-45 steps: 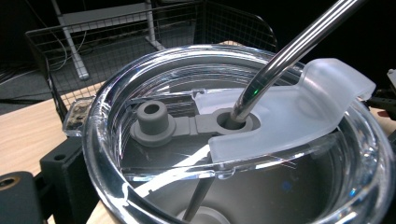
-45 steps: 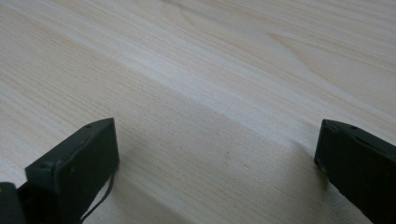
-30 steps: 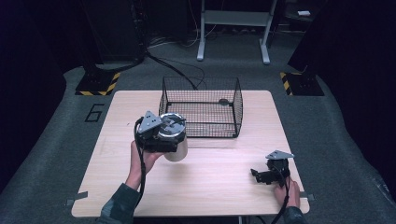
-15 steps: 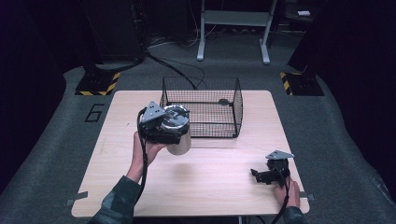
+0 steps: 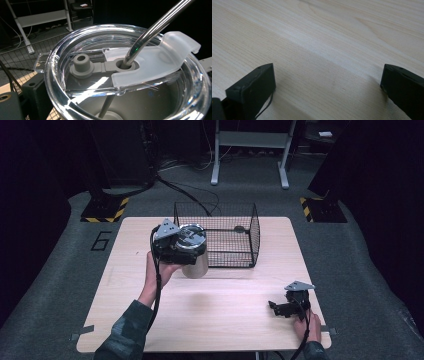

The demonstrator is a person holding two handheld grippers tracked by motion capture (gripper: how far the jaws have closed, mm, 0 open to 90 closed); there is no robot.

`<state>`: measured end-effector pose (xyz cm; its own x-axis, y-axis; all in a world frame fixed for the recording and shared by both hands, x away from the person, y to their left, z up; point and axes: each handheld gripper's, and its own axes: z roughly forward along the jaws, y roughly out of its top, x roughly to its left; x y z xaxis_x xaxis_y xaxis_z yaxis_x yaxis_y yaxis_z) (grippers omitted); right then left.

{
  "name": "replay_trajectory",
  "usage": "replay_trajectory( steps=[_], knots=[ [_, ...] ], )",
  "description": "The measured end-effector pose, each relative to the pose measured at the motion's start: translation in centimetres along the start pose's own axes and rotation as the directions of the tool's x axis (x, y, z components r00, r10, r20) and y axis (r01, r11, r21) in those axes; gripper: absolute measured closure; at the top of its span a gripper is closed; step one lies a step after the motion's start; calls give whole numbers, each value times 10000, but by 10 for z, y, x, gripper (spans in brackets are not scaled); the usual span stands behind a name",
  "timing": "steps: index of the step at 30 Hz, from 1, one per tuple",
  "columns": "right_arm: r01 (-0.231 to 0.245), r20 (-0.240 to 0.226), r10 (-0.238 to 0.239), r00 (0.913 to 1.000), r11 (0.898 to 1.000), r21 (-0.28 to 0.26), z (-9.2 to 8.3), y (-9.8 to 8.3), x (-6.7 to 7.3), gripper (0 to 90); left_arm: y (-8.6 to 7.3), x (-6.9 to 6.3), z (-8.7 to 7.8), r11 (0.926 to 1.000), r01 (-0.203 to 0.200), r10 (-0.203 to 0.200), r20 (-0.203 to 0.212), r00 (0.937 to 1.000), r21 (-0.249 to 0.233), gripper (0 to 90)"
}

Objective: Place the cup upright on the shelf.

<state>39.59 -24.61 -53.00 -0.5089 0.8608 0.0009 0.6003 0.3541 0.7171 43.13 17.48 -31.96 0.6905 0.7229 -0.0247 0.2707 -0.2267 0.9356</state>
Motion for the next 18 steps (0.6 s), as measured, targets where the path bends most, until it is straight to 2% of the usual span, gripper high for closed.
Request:
replay_trajectory(
  steps=[18],
  knots=[
    [-17,-8,17,10000,10000,71,0,0,0,0,23,2,16,9998,-195,195,110,9997,-2,39]
  ],
)
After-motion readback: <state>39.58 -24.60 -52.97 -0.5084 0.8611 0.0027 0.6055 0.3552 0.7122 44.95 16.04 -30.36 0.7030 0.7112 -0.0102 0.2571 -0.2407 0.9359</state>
